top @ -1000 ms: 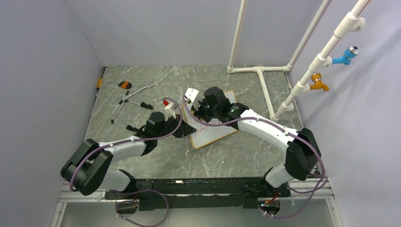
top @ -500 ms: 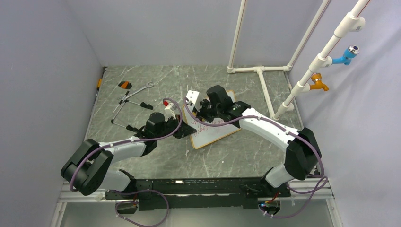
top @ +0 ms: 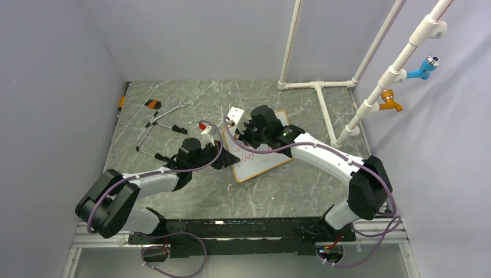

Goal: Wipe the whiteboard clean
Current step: Erase the whiteboard at the center of the board.

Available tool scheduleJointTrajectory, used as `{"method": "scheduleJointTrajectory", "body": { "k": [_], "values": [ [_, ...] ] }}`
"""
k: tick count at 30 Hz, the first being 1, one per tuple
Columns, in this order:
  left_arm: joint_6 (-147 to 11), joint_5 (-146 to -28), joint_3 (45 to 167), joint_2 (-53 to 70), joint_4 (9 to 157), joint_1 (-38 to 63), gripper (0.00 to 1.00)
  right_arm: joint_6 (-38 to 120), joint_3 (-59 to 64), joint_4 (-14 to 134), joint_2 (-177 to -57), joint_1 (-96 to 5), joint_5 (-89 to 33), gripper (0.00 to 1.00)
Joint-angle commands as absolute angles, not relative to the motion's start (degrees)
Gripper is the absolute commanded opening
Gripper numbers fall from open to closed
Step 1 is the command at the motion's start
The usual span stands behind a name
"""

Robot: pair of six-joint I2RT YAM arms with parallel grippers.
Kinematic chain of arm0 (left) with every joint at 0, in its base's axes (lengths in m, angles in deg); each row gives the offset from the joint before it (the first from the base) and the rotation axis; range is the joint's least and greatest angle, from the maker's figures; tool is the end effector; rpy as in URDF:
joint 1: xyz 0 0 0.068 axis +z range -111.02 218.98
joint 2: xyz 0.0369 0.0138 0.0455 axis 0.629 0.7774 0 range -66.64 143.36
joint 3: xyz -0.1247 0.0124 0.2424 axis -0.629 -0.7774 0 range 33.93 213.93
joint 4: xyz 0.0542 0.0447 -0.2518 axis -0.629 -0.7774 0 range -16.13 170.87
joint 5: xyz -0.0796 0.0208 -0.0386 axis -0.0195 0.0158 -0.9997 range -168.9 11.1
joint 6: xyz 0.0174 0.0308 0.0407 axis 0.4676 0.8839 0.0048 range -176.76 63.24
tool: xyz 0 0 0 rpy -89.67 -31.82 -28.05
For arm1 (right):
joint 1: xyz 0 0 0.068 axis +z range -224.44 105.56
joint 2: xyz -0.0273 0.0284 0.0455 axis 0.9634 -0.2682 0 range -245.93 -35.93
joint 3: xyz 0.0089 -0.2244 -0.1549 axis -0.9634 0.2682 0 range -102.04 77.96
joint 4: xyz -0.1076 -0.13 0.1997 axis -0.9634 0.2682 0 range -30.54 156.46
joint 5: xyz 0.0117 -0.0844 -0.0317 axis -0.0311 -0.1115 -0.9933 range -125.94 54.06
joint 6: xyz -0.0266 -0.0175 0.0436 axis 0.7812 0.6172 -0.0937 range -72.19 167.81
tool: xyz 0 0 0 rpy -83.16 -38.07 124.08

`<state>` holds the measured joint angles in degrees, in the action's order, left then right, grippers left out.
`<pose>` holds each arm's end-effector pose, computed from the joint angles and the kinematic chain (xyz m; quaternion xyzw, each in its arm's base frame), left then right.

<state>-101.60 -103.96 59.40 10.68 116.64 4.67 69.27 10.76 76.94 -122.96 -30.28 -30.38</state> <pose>0.2084 -0.1603 0.1861 0.0584 0.7886 -0.5076 0.3420 0.2445 0.2424 0.2842 -0.5031 0.7406 0.1299 0.4260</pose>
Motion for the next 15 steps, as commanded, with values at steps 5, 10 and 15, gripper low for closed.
{"method": "scheduleJointTrajectory", "body": {
  "k": [5,10,15],
  "values": [
    [-91.74,-113.08,60.16,7.32,123.62,3.01,0.0,72.94,8.24,76.46,-126.64,-25.79,-28.41,0.0],
    [-90.27,-112.06,61.0,5.67,120.37,2.79,0.0,70.8,9.11,71.59,-128.07,-25.92,-39.87,0.0],
    [-90.36,-111.52,60.99,5.95,119.62,1.9,0.0,70.94,8.68,72.03,-127.68,-26.65,-39.5,0.0]
  ]
}}
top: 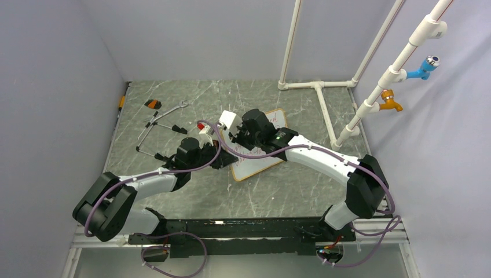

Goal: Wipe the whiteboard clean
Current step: Erase the whiteboard at the center of the board.

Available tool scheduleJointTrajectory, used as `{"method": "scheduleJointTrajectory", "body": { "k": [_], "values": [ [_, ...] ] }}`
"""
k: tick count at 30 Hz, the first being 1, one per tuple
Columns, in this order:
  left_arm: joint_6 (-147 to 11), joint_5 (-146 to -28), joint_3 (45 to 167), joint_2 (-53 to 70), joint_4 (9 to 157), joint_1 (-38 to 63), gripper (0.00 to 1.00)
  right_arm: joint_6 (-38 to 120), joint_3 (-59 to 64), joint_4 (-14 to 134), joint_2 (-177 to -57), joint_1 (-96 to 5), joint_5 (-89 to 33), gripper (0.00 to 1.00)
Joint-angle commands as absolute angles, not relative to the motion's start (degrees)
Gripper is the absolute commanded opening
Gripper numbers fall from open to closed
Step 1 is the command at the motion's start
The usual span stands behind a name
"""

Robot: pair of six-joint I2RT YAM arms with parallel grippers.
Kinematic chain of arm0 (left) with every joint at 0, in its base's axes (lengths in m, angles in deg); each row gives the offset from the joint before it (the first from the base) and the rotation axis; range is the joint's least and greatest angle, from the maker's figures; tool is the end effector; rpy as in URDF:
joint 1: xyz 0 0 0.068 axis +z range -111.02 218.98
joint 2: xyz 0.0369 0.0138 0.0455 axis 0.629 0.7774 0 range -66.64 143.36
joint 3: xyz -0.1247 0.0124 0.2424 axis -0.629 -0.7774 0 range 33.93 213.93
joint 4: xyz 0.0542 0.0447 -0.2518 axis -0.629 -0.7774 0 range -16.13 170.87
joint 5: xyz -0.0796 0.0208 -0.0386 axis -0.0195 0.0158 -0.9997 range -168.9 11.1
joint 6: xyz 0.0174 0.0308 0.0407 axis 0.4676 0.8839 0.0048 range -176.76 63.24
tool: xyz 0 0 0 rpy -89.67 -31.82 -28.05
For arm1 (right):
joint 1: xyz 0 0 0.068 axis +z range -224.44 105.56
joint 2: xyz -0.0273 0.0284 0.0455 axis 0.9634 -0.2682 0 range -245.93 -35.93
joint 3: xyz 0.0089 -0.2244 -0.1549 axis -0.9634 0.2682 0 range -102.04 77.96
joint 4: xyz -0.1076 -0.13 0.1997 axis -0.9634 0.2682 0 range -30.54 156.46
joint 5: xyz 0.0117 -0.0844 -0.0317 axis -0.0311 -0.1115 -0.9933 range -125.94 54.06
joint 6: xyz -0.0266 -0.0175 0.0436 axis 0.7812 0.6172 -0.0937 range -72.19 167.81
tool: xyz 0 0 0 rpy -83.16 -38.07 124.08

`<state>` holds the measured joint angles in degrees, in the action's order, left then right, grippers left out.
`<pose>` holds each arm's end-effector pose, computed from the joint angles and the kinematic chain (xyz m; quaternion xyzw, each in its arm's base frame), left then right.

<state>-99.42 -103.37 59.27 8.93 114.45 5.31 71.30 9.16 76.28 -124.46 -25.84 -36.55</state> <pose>0.2073 -0.1557 0.1888 0.0648 0.7913 -0.4944 0.3540 0.2332 0.2640 0.2859 -0.5236 0.7236 0.0932 0.4400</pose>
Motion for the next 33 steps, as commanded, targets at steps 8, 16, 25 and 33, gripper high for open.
{"method": "scheduleJointTrajectory", "body": {
  "k": [8,16,25,33],
  "values": [
    [-89.14,-112.21,62.23,6.76,117.32,1.16,0.0,75.89,7.03,79.23,-128.0,-26.19,-25.04,0.0],
    [-88.98,-112.16,63.23,8.92,116.55,-0.32,0.0,71.54,8.47,73.55,-126.1,-28.07,-35.25,0.0],
    [-88.35,-112.88,64.95,10.61,115.31,-0.94,0.0,71.07,7.96,74.33,-126.44,-30.85,-35.71,0.0],
    [-87.7,-112.37,63.99,9.84,114.44,-0.93,0.0,73.41,8.89,77.72,-124.34,-31.23,-23.67,0.0]
  ]
}}
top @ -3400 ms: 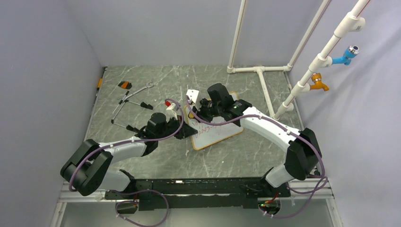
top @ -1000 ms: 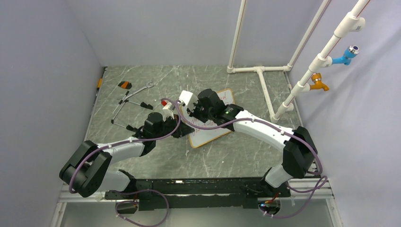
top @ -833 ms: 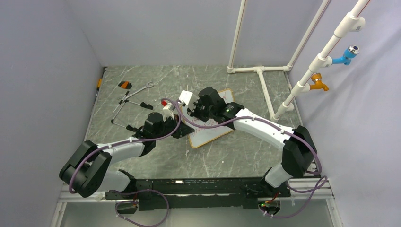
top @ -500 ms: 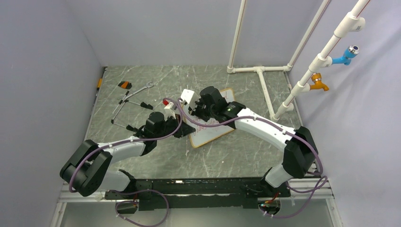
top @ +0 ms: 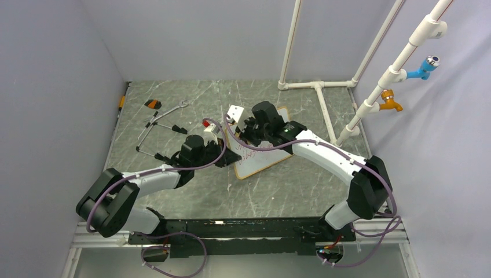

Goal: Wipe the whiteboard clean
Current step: Erase the whiteboard at the center of the board.

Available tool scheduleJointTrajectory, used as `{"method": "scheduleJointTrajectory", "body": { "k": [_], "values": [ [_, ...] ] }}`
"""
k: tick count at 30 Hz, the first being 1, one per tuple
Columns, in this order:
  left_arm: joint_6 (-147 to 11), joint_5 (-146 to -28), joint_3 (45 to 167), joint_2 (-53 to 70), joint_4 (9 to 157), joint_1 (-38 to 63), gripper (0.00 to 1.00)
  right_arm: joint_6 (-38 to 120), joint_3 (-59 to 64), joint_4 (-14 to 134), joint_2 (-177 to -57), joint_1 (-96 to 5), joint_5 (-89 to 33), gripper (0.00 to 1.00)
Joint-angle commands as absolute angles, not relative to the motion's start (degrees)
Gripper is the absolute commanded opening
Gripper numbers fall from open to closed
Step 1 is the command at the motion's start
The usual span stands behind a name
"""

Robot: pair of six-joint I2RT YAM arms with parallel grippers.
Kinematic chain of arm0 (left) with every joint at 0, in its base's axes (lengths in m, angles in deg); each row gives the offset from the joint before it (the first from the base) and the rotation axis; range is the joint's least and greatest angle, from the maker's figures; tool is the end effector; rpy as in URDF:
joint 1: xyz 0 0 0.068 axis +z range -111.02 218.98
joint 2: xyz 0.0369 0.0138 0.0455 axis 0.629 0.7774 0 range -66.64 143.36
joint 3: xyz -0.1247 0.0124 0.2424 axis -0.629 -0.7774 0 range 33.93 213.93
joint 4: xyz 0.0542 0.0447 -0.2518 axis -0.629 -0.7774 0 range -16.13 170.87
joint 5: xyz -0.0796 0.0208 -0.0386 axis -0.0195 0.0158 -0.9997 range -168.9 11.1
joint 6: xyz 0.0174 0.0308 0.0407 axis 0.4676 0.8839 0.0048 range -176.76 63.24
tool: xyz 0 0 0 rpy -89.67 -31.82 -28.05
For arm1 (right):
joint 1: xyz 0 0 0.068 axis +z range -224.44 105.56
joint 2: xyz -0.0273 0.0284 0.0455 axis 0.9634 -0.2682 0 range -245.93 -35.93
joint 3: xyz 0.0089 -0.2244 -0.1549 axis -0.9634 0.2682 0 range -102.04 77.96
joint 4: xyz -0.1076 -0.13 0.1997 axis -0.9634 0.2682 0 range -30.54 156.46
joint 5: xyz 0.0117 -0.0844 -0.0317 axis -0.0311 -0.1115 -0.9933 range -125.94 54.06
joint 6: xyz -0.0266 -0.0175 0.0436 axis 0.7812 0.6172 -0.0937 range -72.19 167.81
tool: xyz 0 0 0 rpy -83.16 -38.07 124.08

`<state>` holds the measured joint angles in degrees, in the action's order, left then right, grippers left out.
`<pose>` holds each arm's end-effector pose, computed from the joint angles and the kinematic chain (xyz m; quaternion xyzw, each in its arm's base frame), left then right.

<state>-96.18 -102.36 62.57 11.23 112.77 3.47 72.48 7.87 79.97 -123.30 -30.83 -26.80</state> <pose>0.2129 -0.1692 0.1935 0.0935 0.7923 -0.4829 0.3609 0.2466 0.2428 0.2949 -0.5314 0.7212 0.1428 0.4209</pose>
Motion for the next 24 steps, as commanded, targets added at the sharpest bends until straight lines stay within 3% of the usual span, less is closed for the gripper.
{"method": "scheduleJointTrajectory", "body": {
  "k": [1,12,21,24],
  "values": [
    [-87.73,-112.38,63.66,9.69,114.74,-0.93,0.0,72.87,9.0,77.3,-124.1,-31.55,-24.45,0.0],
    [-85.97,-112.8,63.77,10.76,112.79,-0.94,0.0,69.59,11.38,74.67,-122.05,-38.5,-27.36,0.0],
    [-85.97,-113.58,65.1,11.82,110.72,-0.97,0.0,72.65,13.77,76.92,-119.26,-38.41,-15.84,0.0],
    [-86.43,-113.64,65.39,12.31,110.48,-1.01,0.0,71.72,13.71,76.08,-119.56,-37.37,-18.89,0.0]
  ]
}}
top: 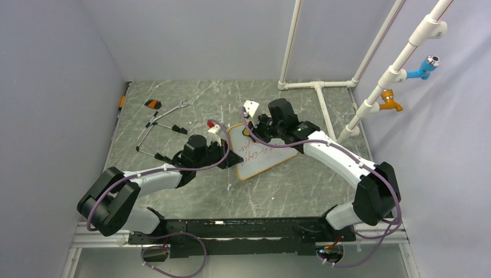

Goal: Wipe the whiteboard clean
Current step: Erase the whiteboard at the center of the board.

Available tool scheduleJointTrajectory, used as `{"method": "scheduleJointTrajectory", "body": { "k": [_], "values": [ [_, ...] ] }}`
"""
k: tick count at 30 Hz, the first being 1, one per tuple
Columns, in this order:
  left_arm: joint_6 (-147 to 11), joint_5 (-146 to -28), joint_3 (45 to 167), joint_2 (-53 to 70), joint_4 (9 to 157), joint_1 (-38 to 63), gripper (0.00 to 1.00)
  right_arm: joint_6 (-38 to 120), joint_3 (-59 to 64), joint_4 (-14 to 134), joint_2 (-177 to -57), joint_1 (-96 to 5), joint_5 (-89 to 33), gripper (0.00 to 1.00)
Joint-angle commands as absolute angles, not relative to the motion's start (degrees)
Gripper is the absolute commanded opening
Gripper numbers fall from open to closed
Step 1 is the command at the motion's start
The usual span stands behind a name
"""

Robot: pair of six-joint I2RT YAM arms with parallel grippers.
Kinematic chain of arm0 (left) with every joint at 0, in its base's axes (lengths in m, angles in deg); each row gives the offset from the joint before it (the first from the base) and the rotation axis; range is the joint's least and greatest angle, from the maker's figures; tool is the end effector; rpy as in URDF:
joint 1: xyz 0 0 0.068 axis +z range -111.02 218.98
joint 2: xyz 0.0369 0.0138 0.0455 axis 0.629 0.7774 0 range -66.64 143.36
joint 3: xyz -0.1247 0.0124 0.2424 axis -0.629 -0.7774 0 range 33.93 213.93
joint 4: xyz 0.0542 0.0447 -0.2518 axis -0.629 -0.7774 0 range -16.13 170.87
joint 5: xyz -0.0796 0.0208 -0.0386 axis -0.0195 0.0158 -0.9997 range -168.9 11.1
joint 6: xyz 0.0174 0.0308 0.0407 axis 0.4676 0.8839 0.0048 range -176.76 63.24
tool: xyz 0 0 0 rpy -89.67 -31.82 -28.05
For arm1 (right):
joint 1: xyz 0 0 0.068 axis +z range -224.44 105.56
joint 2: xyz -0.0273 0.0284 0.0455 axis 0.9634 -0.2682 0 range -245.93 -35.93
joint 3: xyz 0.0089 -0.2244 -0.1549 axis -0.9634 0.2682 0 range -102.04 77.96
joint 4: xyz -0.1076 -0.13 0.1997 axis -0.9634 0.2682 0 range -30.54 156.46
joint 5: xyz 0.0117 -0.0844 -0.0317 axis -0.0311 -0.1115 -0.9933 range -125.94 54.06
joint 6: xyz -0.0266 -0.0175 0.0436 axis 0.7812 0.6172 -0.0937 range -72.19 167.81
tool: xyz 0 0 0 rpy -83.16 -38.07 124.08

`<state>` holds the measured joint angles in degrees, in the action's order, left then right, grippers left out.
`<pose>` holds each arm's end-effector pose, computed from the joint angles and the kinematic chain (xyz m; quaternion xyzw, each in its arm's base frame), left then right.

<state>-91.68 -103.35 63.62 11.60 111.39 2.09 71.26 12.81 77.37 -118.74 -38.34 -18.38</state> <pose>0.2106 -0.1764 0.1951 0.1380 0.7885 -0.4756 0.3647 0.2574 0.2011 0.2955 -0.4970 0.7282 0.1848 0.4343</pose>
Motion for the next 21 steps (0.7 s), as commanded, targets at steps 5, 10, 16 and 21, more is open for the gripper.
{"method": "scheduleJointTrajectory", "body": {
  "k": [5,10,16,21],
  "values": [
    [-87.12,-112.81,64.07,10.44,110.81,-0.93,0.0,67.36,14.58,70.65,-117.43,-38.55,-32.03,0.0],
    [-87.35,-112.23,63.57,8.72,109.96,-0.96,0.0,68.1,14.37,71.38,-118.34,-39.81,-32.2,0.0],
    [-87.76,-111.72,63.52,8.51,110.19,-0.93,0.0,74.23,13.05,78.93,-118.58,-37.11,-10.34,0.0],
    [-87.74,-110.89,63.0,7.66,110.07,-0.89,0.0,68.08,10.02,77.46,-117.85,-36.71,-12.59,0.0]
  ]
}}
